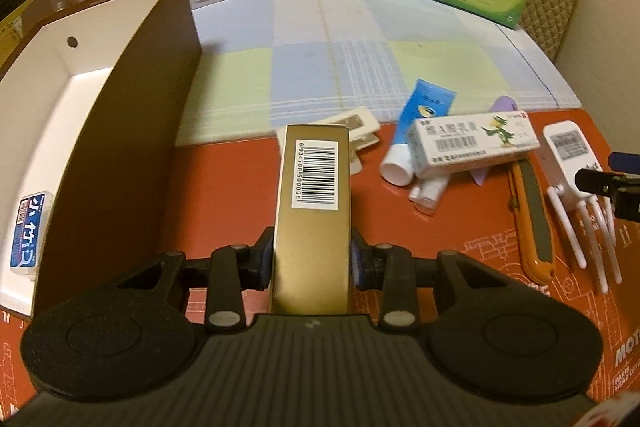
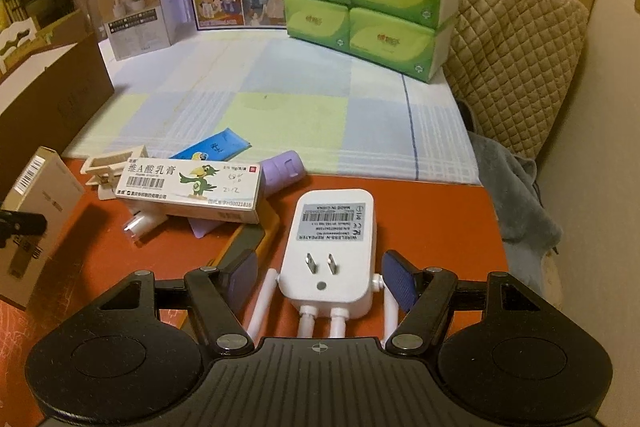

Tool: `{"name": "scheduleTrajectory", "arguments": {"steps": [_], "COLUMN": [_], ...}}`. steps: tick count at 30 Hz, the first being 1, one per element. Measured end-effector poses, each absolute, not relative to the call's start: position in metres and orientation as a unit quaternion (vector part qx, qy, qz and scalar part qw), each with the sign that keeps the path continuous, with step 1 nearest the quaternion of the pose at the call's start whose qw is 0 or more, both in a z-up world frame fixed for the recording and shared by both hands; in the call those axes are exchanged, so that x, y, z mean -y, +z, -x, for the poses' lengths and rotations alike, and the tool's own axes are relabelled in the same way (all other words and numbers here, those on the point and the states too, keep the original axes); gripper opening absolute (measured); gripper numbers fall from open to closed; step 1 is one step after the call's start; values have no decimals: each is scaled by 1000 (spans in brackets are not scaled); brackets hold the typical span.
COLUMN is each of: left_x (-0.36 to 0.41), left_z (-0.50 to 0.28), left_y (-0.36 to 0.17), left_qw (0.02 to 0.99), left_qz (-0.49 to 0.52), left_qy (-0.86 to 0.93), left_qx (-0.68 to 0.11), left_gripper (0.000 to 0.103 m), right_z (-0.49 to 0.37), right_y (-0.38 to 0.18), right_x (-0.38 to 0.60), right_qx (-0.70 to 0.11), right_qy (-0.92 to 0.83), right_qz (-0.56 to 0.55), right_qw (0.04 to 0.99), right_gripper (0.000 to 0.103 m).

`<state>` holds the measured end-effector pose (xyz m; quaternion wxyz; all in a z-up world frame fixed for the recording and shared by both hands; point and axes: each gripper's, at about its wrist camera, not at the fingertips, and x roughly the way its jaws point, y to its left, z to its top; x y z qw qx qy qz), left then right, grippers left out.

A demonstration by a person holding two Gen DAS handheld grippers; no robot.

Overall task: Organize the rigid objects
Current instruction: 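Grasp the tan barcoded box with the left tool while the right tool grasps the white repeater, then lift and carry the tan box and white repeater over the storage box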

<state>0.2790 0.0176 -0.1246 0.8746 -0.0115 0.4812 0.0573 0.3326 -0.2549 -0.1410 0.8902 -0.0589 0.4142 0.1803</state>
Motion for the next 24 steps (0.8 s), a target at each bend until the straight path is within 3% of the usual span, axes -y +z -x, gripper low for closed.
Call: {"name": "scheduleTrajectory", "arguments": {"steps": [6,10,24], "left_x": [-24,-27,-33], "left_z": [-281,-281,-279], "left_y": [-124,-125,-125], "left_qw": [874,873,871], "left_qz": [16,18,24], "left_qy": [68,73,81], "left_qx": [-480,-481,-484], "left_gripper": [31,31,31], "right_z": [-343,-350,-359], "right_y": [-152,-161,-171], "right_x": [247,244,243], "right_qx": [-417,-422,-424], "right_qy": [164,159,158], "right_qz": [79,84,97], "right_qw": [891,888,886], "right_gripper": [66,56,55]}}
